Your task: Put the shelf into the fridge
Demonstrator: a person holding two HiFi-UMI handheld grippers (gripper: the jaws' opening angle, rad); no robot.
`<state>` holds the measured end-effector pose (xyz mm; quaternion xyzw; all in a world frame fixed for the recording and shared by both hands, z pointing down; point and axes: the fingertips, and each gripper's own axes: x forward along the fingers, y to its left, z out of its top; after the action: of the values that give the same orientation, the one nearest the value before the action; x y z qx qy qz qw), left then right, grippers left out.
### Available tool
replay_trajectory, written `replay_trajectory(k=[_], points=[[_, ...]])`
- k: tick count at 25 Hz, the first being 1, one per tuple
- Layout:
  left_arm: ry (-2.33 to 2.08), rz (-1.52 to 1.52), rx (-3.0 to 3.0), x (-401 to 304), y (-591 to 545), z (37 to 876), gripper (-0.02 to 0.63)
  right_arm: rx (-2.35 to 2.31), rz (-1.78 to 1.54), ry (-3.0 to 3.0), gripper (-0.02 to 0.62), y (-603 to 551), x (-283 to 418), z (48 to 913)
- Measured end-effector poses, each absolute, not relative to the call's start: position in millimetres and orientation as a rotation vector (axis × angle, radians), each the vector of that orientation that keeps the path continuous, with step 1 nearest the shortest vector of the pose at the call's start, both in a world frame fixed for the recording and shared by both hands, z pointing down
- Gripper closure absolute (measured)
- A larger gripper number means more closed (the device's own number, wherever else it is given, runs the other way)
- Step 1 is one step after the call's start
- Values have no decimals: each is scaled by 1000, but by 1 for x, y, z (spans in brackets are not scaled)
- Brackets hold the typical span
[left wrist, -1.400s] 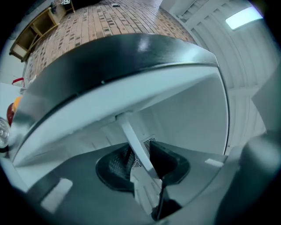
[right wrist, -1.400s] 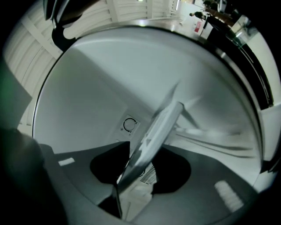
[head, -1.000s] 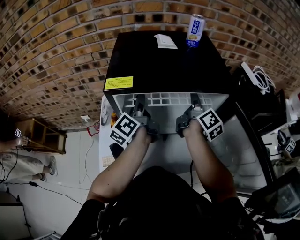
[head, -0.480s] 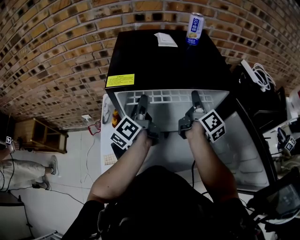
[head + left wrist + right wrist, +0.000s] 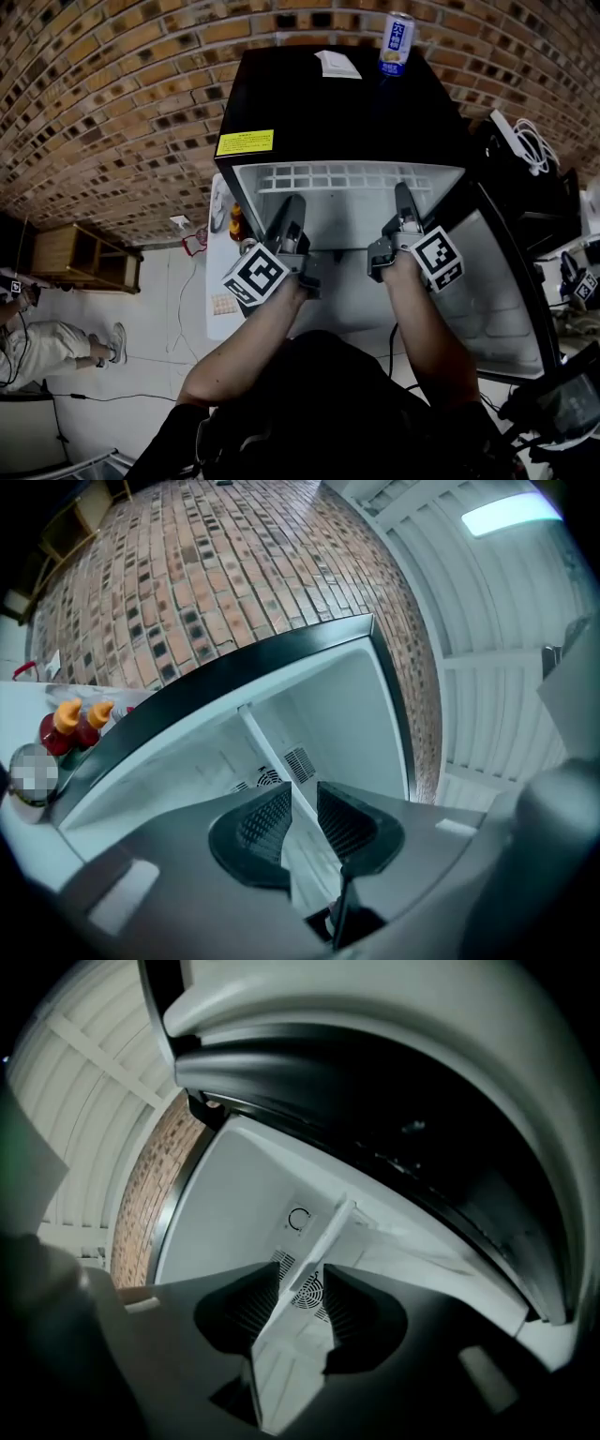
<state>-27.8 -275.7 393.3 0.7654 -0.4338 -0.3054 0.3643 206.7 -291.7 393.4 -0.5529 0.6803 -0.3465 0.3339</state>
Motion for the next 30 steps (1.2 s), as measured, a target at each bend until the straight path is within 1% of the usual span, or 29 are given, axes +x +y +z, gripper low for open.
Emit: replay_trajectory(k=[6,9,14,17,20,21,22,26,30], points=[[-1119,-732,2132,-18,-252,375,535,-1406,-848,1905,453,-267,200,380],[-1110,-681,2243,-12,-235,367,565,-1385,-826,1963,453,-253,198,375],[-1162,-588,2390,-9,-212,357,571,-1328,-779,2087,453,-234,187,368],[-1225,-529,2435,-10,-200,356,600,-1351,-667,2217,453,-219,178,359],[-1240,-501,2466,-11,-188,354,600,-1361,-568,2329,460,-204,166,350],[-1242,-498,2471,-11,-184,353,600,-1355,-554,2346,483,-200,164,348],[-1248,-488,2476,-12,-181,352,600,-1346,-543,2358,492,-196,162,347],[-1283,-436,2495,-14,-168,352,600,-1326,-513,2402,501,-185,160,349],[-1303,-402,2513,-18,-156,355,600,-1349,-474,2446,560,-177,160,357]])
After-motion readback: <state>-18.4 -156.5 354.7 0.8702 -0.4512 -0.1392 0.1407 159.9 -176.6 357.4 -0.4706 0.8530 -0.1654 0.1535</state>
